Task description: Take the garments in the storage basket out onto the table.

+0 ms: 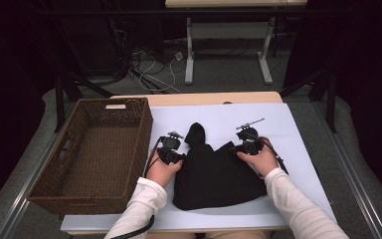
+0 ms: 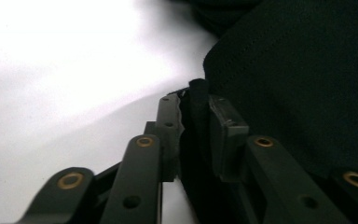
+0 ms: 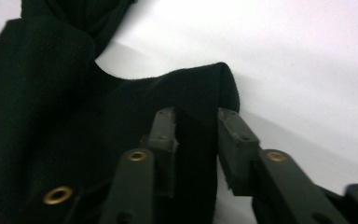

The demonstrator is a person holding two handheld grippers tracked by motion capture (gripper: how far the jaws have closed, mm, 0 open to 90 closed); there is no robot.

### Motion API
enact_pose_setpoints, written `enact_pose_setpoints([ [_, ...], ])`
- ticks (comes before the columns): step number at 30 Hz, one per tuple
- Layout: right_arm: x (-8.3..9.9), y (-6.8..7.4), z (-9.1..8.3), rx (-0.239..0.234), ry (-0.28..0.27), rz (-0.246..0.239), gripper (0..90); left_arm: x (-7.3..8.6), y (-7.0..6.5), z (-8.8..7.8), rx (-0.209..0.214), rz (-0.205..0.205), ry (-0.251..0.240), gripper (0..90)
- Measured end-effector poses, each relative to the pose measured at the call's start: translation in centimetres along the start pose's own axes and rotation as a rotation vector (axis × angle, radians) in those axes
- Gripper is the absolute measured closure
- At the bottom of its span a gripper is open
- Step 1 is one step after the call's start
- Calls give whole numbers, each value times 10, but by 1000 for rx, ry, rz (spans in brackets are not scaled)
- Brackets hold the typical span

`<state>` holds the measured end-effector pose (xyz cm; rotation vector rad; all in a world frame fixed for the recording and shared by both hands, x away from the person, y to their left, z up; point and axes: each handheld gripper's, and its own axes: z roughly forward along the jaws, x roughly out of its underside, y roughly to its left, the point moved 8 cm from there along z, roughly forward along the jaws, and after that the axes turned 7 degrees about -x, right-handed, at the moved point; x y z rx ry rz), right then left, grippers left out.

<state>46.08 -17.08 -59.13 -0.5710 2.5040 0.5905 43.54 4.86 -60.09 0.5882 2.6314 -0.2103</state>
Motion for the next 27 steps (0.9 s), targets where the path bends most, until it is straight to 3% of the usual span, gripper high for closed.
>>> enact_pose_setpoints([
  [7,-2,1,-2,-1,-20,-10,835,0,1,0,32,-34,7,817],
  [8,-1,-1,-3,17,-5,-19,847,0,1,0,34,-35,10,820],
  [10,-1,1,-4,6,-12,-7,868,0,1,-1,32,-27,8,825],
  [18,-4,8,-14,-39,-42,-38,881,-6,1,-10,20,-9,-13,831],
  [27,-6,2,-28,-17,-68,-24,883,-11,0,-19,14,5,-28,834],
])
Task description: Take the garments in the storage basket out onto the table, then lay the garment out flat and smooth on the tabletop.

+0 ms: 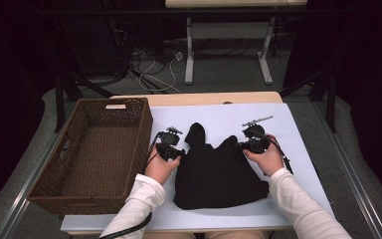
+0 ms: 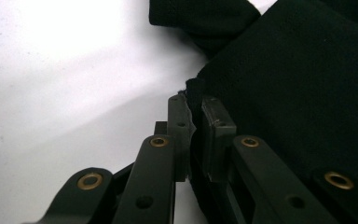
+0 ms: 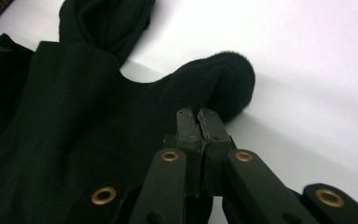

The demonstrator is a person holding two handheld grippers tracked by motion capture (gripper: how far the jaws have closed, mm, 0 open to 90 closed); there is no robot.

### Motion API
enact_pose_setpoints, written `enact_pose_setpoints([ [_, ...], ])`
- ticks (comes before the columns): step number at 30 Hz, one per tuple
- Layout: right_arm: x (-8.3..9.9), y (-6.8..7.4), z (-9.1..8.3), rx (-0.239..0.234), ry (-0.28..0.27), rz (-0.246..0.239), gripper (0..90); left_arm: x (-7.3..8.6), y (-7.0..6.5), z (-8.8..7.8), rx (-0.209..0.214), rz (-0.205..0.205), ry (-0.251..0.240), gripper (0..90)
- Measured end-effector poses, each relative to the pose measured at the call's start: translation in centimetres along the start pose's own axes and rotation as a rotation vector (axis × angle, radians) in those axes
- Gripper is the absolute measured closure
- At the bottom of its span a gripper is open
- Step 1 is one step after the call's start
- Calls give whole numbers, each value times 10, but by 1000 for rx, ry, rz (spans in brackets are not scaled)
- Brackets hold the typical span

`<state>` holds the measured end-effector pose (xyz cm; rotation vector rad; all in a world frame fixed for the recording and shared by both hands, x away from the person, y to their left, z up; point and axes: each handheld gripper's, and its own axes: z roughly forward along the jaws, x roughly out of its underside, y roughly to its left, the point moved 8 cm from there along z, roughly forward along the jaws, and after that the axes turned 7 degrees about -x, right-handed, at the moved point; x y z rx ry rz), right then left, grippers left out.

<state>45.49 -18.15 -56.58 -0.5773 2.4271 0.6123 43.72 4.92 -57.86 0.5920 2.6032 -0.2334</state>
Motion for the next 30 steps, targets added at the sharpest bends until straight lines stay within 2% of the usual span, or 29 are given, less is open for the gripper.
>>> enact_pose_setpoints([
  [7,-2,2,-10,-3,-18,0,883,-4,-1,-6,1,-1,-15,835],
  [16,-11,0,-28,0,-47,1,884,-14,6,-25,-1,1,-44,836],
  [19,-14,2,-37,-1,-63,-11,884,-16,7,-36,3,-13,-66,836],
  [30,-10,9,-83,16,-144,-52,884,-15,-7,-81,-7,23,-152,836],
])
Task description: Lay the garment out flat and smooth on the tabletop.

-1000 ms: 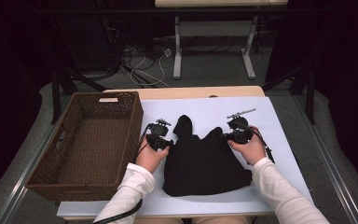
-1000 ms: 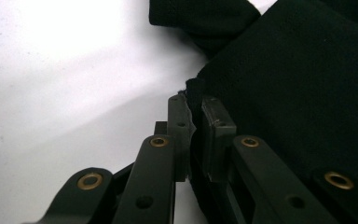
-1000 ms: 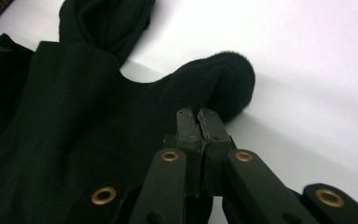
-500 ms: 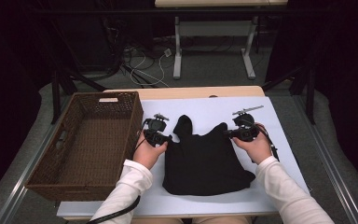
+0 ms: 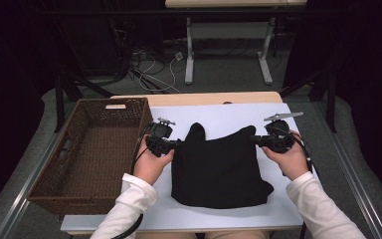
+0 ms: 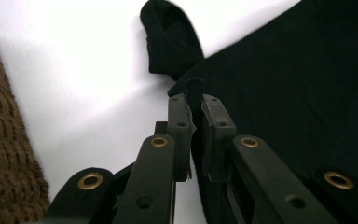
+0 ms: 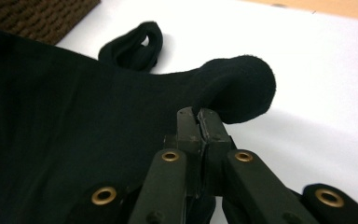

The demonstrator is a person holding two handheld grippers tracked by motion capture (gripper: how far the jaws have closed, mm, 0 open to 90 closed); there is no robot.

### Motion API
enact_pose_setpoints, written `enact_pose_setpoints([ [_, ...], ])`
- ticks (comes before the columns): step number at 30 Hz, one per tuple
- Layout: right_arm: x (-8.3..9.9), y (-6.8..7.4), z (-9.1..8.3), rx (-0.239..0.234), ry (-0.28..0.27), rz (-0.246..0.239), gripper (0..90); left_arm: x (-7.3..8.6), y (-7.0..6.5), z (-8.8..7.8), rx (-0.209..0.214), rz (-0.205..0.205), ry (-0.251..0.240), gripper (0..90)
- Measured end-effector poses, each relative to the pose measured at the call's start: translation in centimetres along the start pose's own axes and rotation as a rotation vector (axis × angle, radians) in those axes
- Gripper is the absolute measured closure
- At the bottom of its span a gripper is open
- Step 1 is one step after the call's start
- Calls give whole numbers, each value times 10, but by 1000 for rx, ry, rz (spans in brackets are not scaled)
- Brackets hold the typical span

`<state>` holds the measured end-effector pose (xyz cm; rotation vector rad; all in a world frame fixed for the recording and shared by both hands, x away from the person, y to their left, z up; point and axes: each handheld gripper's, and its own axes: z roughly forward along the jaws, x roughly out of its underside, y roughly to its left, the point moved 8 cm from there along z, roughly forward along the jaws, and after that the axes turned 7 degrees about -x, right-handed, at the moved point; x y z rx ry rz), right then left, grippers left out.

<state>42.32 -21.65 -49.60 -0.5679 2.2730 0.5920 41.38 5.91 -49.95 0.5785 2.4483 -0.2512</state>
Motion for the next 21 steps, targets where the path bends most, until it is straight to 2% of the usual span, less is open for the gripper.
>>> enact_pose_setpoints([
  [6,3,8,-32,12,-44,-38,884,3,-9,-28,16,25,-53,836],
  [10,11,22,-53,4,-72,-83,884,11,-15,-44,31,49,-70,836],
  [16,34,45,-72,-22,-83,-116,884,34,-25,-57,56,70,-75,835],
  [21,60,61,-77,-9,-61,-173,884,59,-30,-61,70,87,-49,836],
])
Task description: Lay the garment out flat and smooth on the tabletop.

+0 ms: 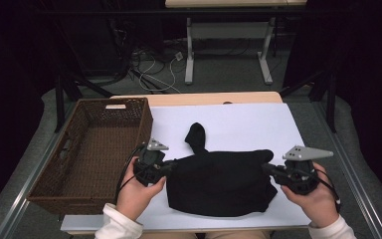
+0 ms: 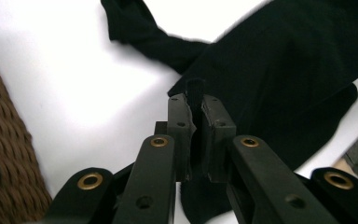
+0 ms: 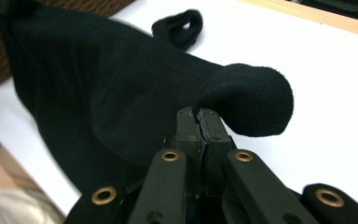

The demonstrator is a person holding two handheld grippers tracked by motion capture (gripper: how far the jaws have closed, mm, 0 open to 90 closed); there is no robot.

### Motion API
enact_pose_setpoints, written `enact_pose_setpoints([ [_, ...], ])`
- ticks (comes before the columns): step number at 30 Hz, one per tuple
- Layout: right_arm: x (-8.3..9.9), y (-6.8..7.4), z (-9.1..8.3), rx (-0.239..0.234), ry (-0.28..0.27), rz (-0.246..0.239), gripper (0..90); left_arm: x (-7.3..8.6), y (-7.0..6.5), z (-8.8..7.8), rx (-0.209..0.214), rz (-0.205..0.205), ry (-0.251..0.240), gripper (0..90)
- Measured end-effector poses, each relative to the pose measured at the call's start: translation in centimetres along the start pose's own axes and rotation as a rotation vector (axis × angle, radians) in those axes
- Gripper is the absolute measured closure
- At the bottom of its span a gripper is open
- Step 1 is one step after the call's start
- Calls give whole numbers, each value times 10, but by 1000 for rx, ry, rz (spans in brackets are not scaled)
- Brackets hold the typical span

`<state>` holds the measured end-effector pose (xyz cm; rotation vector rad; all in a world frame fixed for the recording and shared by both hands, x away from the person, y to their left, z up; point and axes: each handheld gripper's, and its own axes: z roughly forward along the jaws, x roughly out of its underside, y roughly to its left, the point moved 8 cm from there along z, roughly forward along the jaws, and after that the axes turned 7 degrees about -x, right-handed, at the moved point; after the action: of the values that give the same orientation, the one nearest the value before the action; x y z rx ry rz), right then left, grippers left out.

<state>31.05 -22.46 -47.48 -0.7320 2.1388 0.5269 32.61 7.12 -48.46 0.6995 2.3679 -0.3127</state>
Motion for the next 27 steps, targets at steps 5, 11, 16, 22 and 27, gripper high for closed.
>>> enact_pose_setpoints([
  [5,24,17,-3,9,49,-36,884,24,-7,3,21,18,47,835],
  [11,53,21,-2,-21,101,11,884,55,-8,13,46,-9,103,835],
  [16,76,19,3,-56,134,77,884,75,-14,24,92,-50,145,833],
  [22,88,19,12,-79,166,130,878,81,-17,35,94,-58,168,793],
  [27,82,18,10,-102,154,135,780,69,-15,34,63,-22,151,659],
])
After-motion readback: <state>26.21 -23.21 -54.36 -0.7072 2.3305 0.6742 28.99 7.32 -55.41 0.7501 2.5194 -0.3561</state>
